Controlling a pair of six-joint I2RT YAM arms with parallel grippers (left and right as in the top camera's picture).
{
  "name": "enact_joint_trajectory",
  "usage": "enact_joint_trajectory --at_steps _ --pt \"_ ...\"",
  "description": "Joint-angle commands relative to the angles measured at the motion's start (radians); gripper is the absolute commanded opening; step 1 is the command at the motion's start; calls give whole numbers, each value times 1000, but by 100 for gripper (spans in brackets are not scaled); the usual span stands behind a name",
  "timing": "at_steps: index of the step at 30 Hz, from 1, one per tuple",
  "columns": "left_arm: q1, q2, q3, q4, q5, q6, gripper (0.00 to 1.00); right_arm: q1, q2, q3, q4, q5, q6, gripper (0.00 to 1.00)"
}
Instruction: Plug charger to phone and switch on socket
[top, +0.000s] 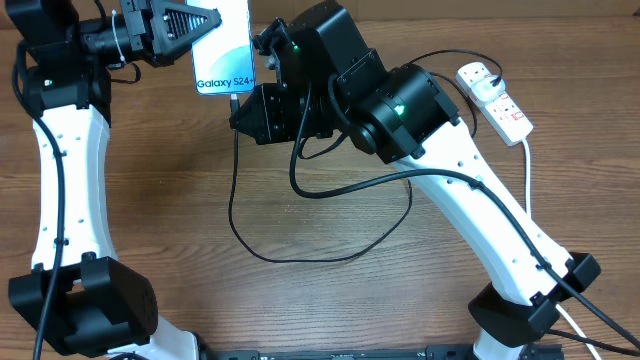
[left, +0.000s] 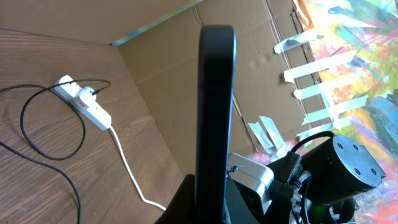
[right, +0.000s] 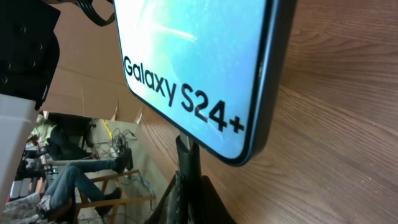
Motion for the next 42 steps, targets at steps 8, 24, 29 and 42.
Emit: enact_joint_trajectory --at_steps 8,24,29,42 --pt "3 -9 18 8 24 -14 4 3 -29 -5 16 25 45 4" --pt "4 -9 18 20 24 -13 4 11 -45 -3 16 11 90 4" --pt "4 -9 18 28 24 -14 4 29 -45 -3 16 -26 89 4" --pt "4 -9 18 34 24 -18 4 39 -45 -3 22 6 85 4"
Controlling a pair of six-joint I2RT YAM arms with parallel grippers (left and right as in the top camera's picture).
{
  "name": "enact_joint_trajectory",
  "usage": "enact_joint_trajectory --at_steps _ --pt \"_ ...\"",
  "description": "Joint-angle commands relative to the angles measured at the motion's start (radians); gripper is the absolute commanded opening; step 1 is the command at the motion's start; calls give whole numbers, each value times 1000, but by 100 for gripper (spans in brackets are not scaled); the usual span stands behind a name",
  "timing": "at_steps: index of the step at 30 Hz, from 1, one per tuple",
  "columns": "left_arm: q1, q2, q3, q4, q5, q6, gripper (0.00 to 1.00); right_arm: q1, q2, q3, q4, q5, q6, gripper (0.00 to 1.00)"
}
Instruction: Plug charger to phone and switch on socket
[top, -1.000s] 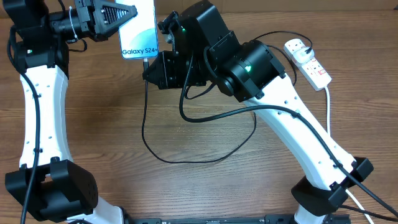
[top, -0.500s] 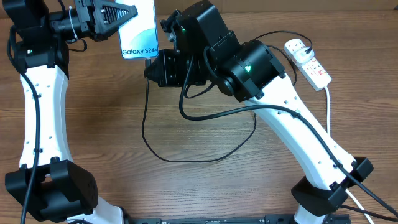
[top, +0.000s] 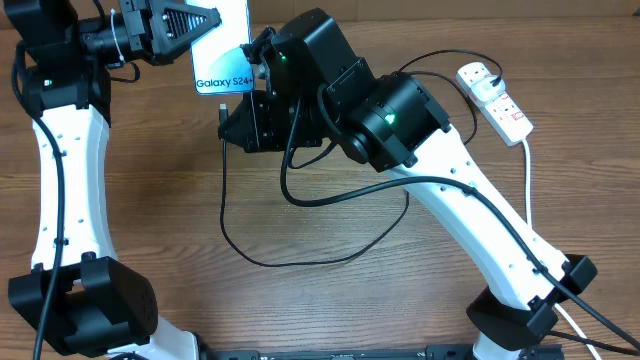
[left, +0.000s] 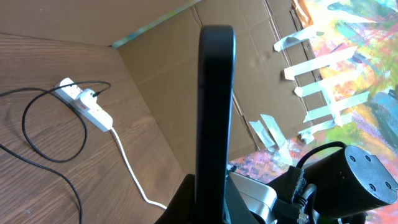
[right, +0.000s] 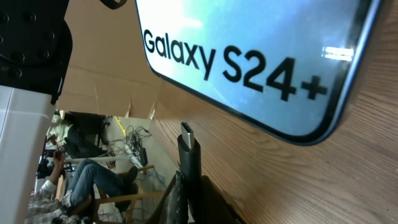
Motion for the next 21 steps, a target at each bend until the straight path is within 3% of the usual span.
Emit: enact_joint_trajectory --at_steps 1,21 --pt "4 -9 18 8 20 -14 4 -3 -45 -2 10 26 -1 4" --pt "4 -9 18 8 20 -16 4 -10 -44 -3 34 98 -19 4"
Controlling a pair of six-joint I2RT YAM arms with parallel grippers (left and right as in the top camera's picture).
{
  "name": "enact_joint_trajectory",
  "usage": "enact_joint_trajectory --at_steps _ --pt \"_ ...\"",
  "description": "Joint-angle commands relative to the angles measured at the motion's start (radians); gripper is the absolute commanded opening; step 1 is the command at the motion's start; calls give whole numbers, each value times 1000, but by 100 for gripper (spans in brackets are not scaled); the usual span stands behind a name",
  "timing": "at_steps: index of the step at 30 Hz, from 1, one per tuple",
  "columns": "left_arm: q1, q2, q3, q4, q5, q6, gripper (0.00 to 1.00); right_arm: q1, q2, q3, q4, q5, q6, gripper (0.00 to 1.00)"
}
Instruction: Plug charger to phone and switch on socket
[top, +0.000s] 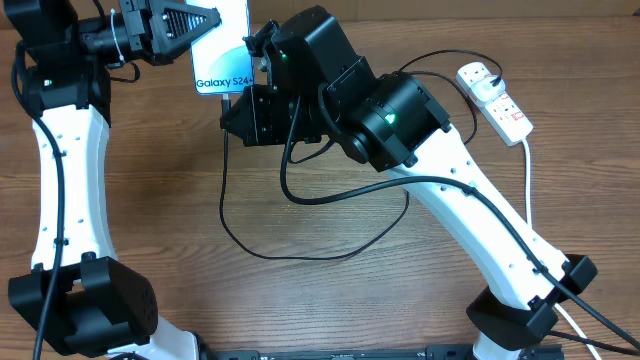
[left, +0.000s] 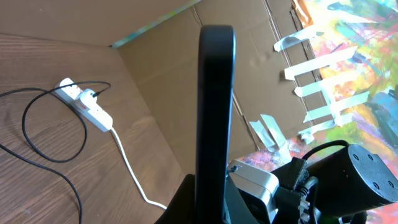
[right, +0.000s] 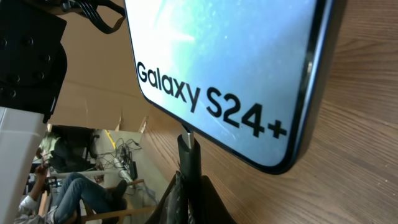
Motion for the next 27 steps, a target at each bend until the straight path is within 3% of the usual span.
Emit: enact_joint_trajectory --at_steps 1,27 --pt "4 -9 18 8 20 -20 4 -8 -44 -3 5 40 -11 4" --pt "3 -9 18 9 20 -32 4 -17 -39 -3 18 29 19 4"
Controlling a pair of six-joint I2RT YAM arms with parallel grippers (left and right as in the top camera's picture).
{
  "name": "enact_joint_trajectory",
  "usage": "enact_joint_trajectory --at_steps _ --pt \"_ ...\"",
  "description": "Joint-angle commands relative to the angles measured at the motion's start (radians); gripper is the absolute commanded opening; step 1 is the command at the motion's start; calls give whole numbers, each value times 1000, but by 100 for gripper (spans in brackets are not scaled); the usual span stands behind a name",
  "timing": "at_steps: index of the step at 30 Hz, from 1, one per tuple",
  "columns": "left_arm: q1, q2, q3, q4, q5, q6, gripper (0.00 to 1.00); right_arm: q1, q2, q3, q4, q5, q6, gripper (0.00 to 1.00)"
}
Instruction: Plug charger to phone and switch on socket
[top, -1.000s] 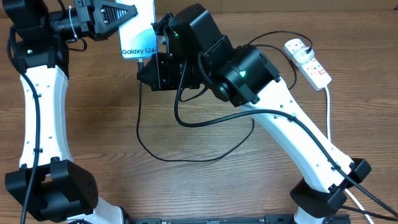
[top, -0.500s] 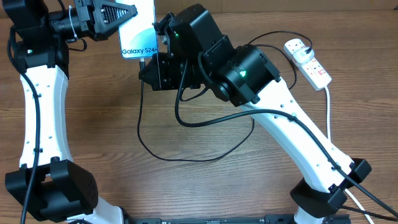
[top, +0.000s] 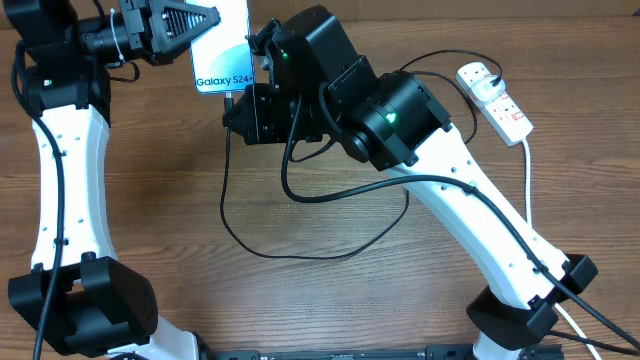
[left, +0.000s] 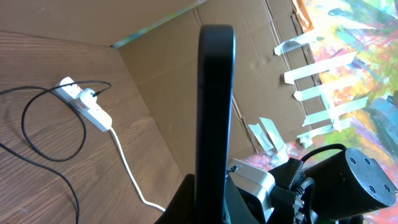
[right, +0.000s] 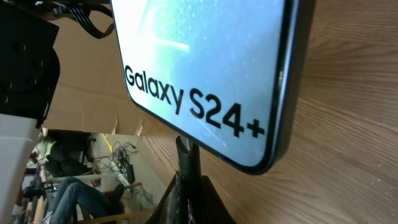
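My left gripper (top: 200, 25) is shut on a phone (top: 222, 48), holding it up at the back left with its "Galaxy S24+" screen (right: 205, 68) facing up. In the left wrist view the phone (left: 216, 106) shows edge-on between the fingers. My right gripper (right: 189, 202) is shut on the black charger plug (right: 188, 163). The plug stands right under the phone's bottom edge, with its metal tip hidden behind that edge. Whether it is seated in the port cannot be told. The black cable (top: 300, 255) loops across the table to the white socket strip (top: 495, 100).
The socket strip (left: 87, 102) lies at the back right with a white lead (top: 527, 170) running toward the front. My right arm (top: 450, 190) spans the middle of the wooden table (top: 150, 220). A cardboard wall (left: 186, 68) stands behind it.
In the right wrist view the plug's metal tip, which just touched the phone's bottom edge, is now hidden behind it. The right gripper sits slightly further right. The left gripper has not moved.
At first the plug stood under the phone's bottom edge with its tip hidden. Then it was clear of the phone and to the left, tip exposed. Then the tip met the edge, and now it is hidden behind it again. The left gripper held the phone throughout.
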Motion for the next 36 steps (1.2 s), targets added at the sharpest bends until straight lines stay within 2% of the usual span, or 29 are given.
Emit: enact_joint_trajectory --at_steps 1,11,17,25,36 --pt "3 -9 18 8 29 -9 4 -12 -37 -3 24 11 15 4" --pt "-9 -9 18 26 29 -6 4 -13 -26 -3 45 9 44 4" --pt "-10 -9 18 34 29 -1 4 -46 -27 -3 44 -118 4 4" --pt "-10 -9 18 34 29 2 4 -95 -27 -3 32 -187 -21 4" --pt "-10 -9 18 33 29 -8 4 -95 -24 -3 34 -163 -21 4"
